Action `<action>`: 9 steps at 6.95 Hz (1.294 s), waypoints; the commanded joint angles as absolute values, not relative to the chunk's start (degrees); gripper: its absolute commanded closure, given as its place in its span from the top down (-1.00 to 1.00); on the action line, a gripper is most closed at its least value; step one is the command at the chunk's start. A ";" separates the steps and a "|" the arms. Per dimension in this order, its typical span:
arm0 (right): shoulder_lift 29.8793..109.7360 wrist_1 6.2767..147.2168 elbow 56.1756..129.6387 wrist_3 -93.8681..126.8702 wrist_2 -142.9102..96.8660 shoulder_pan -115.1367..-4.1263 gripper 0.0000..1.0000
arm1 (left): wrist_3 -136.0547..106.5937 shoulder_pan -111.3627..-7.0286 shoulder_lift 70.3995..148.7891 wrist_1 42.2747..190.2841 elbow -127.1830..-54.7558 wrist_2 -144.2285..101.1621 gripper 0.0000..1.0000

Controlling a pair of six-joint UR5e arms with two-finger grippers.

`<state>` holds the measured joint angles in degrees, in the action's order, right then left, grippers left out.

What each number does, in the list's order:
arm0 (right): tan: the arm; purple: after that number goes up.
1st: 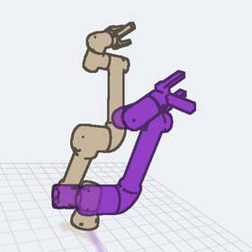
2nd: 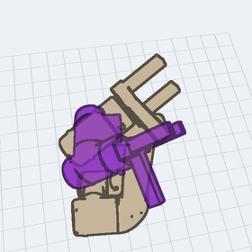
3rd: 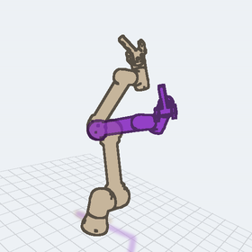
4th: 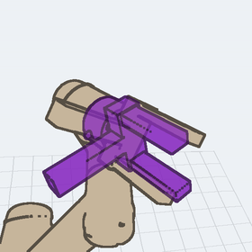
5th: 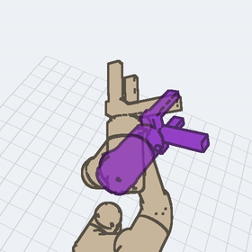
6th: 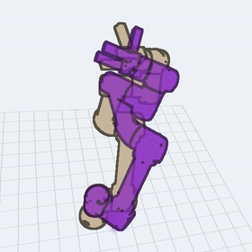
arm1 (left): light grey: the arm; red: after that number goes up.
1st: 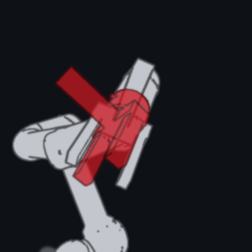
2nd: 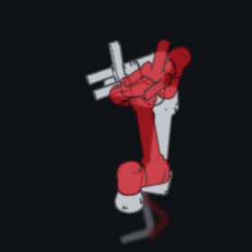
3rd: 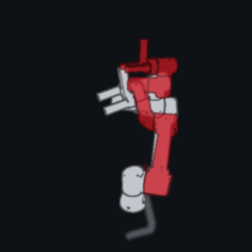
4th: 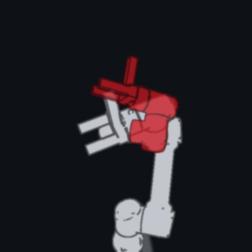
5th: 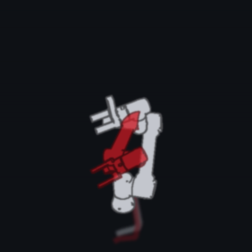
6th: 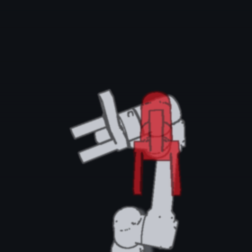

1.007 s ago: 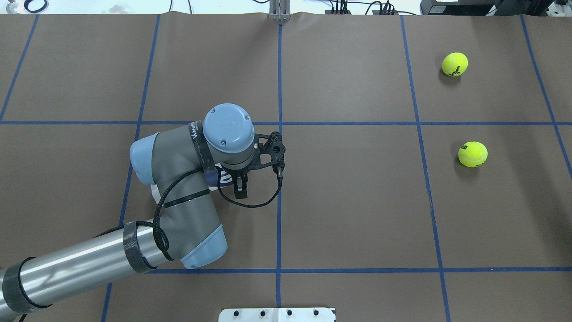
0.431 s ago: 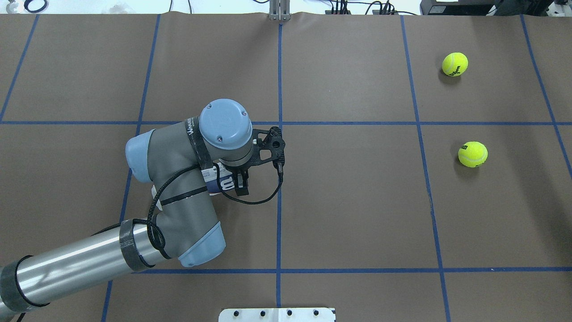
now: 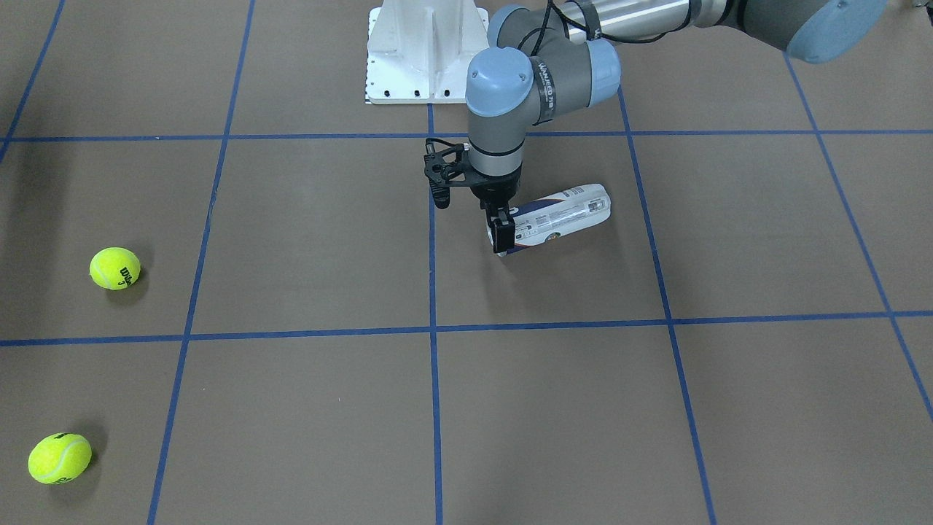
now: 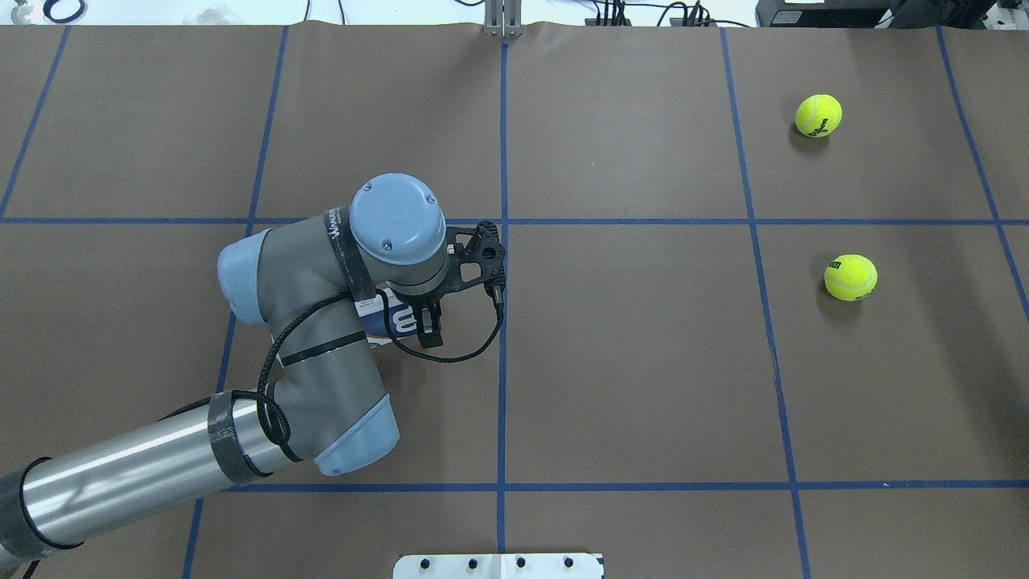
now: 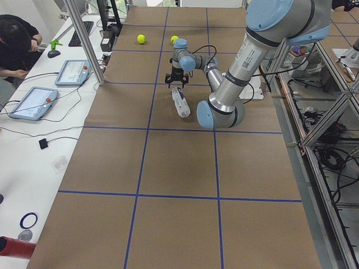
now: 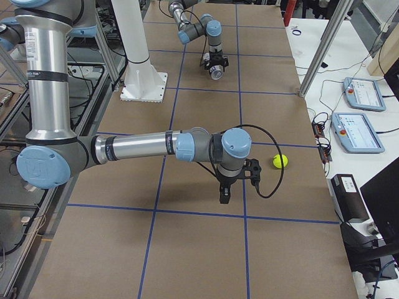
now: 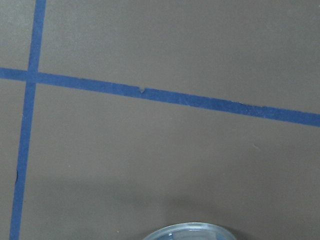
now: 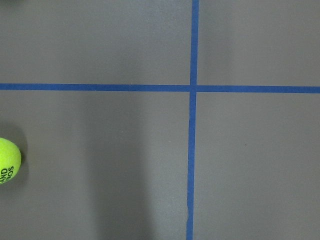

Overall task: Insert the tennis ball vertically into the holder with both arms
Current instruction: 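Close the left gripper around the can's open end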

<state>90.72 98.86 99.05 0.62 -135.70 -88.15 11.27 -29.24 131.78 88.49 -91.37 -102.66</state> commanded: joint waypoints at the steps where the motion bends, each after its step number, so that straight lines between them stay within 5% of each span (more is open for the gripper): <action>1: 90.79 98.79 99.14 0.62 -135.70 -88.15 0.99 | 9.59 -29.27 131.31 88.33 -91.41 -102.66 0.98; 9: 90.79 98.70 99.14 0.62 -135.70 -88.15 0.99 | 7.22 -28.92 131.31 88.68 -90.79 -102.74 0.98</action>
